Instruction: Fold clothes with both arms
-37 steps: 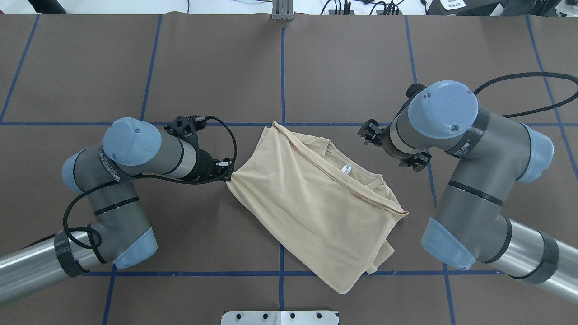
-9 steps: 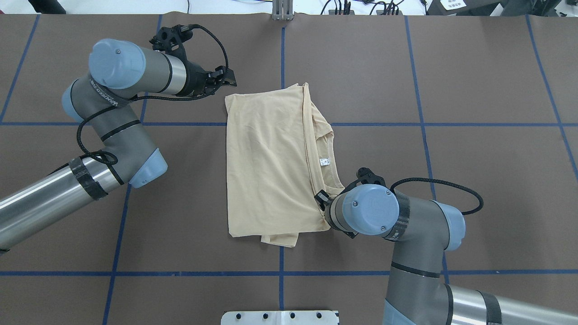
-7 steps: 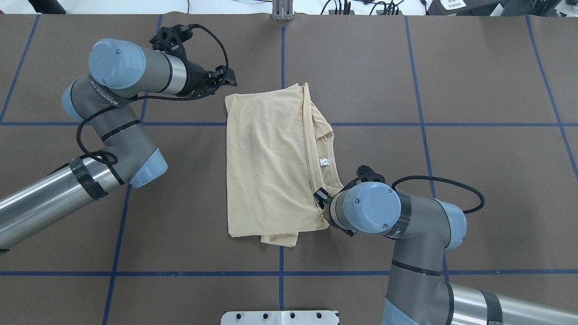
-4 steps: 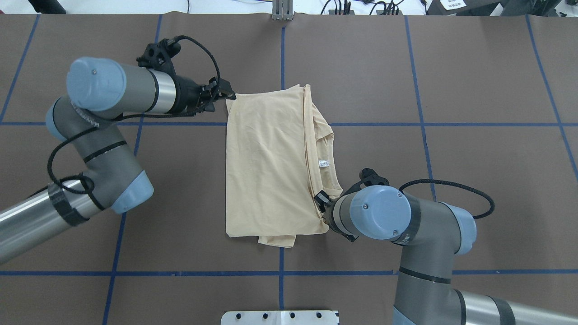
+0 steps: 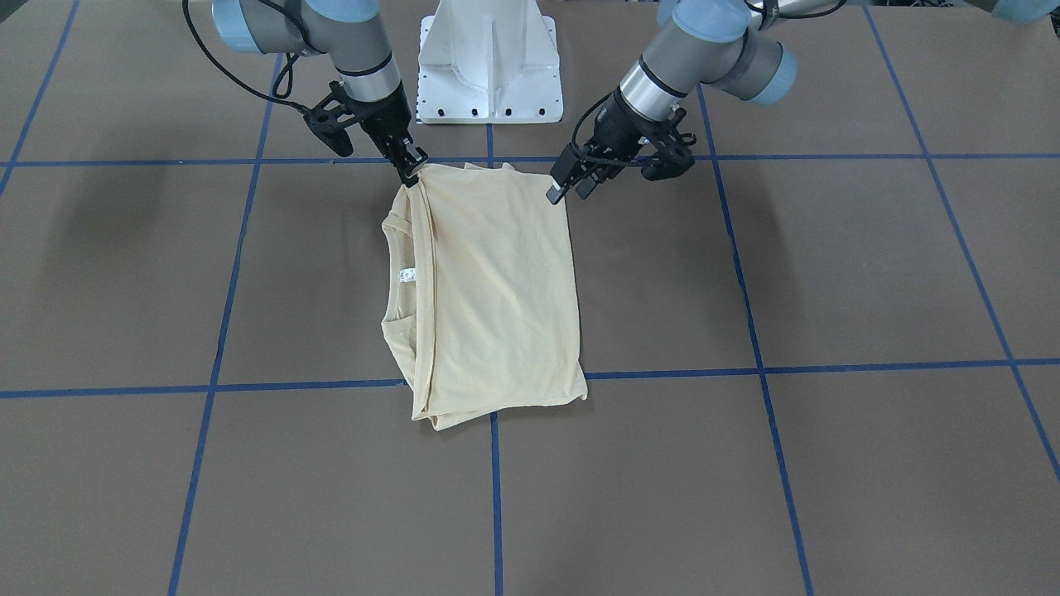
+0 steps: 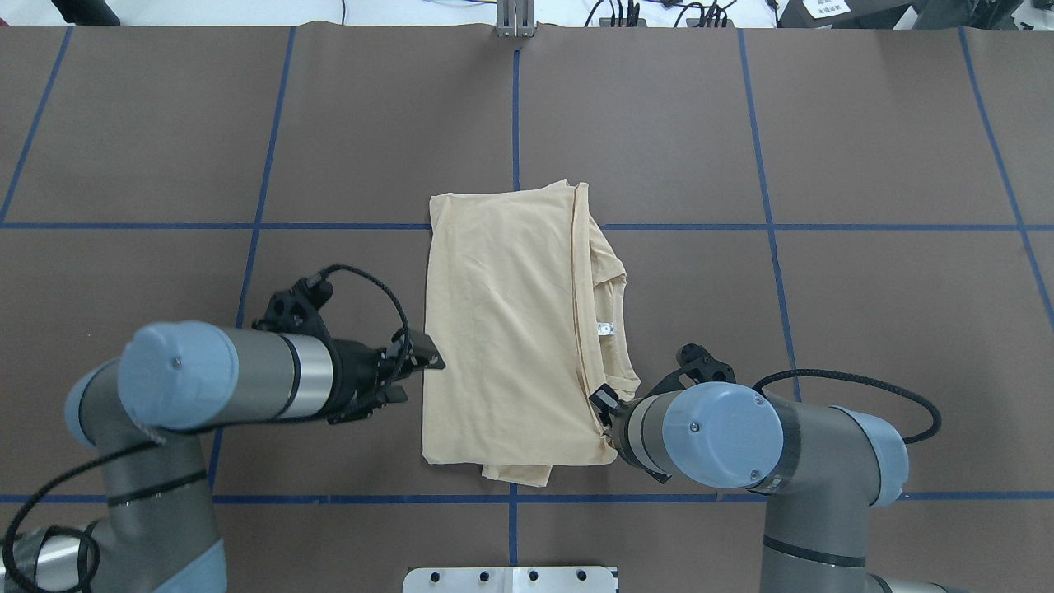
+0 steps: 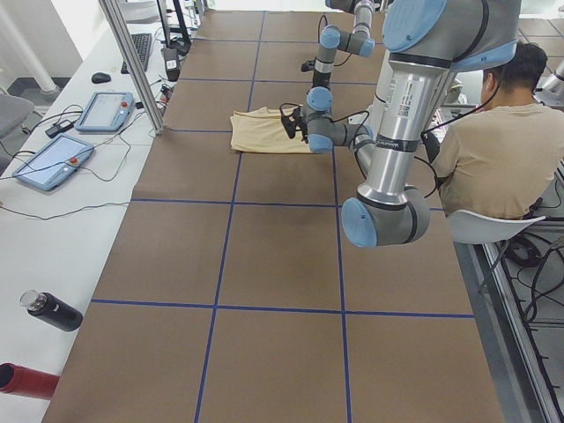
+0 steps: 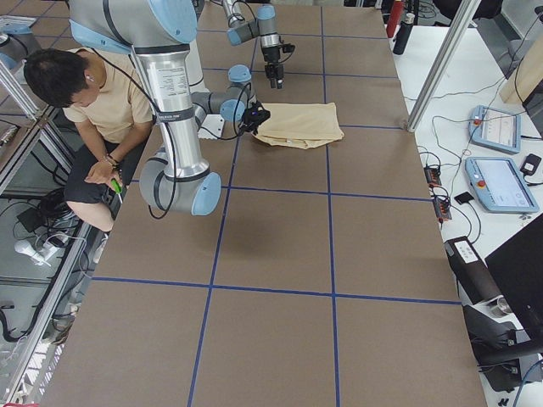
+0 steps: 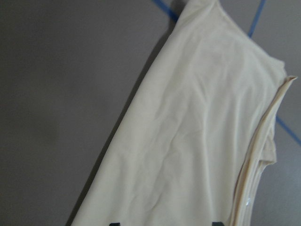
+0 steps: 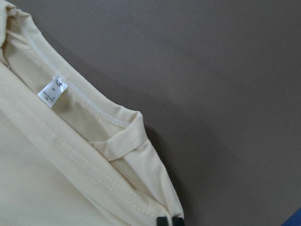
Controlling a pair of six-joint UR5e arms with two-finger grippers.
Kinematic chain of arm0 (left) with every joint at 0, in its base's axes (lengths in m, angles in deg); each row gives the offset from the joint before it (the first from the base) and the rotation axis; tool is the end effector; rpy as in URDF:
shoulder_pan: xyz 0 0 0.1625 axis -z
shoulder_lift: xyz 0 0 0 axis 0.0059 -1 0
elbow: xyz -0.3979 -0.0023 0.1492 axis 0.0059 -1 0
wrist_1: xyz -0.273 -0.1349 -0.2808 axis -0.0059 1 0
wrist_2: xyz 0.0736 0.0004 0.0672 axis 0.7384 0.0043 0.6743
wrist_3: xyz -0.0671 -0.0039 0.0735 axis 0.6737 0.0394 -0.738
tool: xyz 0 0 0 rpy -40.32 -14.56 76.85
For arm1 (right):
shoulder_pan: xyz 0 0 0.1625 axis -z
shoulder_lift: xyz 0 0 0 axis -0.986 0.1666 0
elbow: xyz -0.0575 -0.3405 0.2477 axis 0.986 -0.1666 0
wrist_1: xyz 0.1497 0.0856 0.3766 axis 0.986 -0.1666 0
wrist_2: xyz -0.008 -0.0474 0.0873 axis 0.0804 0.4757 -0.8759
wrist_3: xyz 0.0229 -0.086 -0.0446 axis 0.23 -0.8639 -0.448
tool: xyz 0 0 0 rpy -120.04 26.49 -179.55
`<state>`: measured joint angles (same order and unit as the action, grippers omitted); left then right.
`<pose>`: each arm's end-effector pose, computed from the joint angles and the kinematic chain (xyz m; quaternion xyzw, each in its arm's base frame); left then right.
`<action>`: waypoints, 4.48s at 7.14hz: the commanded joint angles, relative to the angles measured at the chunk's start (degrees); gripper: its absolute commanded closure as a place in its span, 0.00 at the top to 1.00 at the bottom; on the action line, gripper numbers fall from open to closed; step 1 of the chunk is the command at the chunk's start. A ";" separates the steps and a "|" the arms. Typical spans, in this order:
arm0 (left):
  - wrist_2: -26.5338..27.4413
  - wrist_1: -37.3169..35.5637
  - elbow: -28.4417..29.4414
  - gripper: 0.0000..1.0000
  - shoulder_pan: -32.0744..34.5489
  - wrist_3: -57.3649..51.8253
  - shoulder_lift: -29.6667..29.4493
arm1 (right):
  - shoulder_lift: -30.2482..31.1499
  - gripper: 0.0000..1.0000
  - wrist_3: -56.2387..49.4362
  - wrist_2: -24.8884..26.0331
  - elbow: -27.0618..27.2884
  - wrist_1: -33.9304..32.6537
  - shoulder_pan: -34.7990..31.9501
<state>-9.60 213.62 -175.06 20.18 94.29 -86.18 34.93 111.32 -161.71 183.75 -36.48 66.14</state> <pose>0.4914 -0.3050 0.2764 -0.0743 0.5874 -0.2639 0.7614 -0.5207 -0.2639 0.2823 -0.1217 -0.4152 0.3974 0.8092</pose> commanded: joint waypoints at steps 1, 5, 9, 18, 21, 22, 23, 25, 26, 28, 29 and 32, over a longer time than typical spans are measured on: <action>5.89 -4.25 -0.38 0.71 -6.92 3.74 0.83 | 0.08 0.00 0.10 0.31 0.26 -0.30 0.29; 5.98 -4.25 2.08 0.64 -8.33 3.75 -0.58 | 0.08 0.00 0.10 0.31 0.61 -0.30 0.29; 5.81 -4.25 2.61 0.55 -8.33 3.66 -0.76 | 0.17 0.00 0.10 0.23 1.40 -0.38 0.21; 5.54 -11.77 -3.86 0.00 -8.32 3.75 -1.55 | 0.78 0.00 0.10 0.23 2.36 -0.38 -0.06; 0.65 -17.14 -10.98 0.00 -6.94 2.79 -1.72 | 4.14 0.00 1.16 -0.21 13.16 -8.52 0.12; -0.25 -18.30 -11.01 0.00 -2.66 -0.26 -2.77 | 1.08 0.00 0.98 -0.30 10.66 -8.82 -2.14; -1.74 -18.66 -9.53 0.00 3.30 -6.21 -5.57 | -3.48 0.00 -0.24 -1.08 5.76 -9.00 -6.78; -5.87 -17.62 1.06 0.00 12.38 -13.88 -10.49 | -11.31 0.00 -9.86 -9.83 -4.88 -8.56 -18.45; -5.88 -15.44 5.73 0.00 13.54 -15.13 -12.08 | -15.17 0.00 -13.13 -12.93 -10.32 -8.38 -21.91; -5.88 -10.69 14.25 0.00 15.57 -15.23 -16.12 | -21.86 0.00 -17.54 -13.13 -21.40 -8.29 -23.43; -5.80 -7.01 19.70 0.00 15.92 -15.15 -18.23 | -23.98 0.00 -19.74 -13.22 -26.23 -6.99 -23.96; -5.53 0.82 30.95 0.52 18.90 -17.95 -21.57 | -29.42 0.11 -23.96 -13.75 -42.11 2.40 -26.58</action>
<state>-15.24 211.30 -149.14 37.60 77.79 -105.98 8.84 89.40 -175.22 149.62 -37.62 40.99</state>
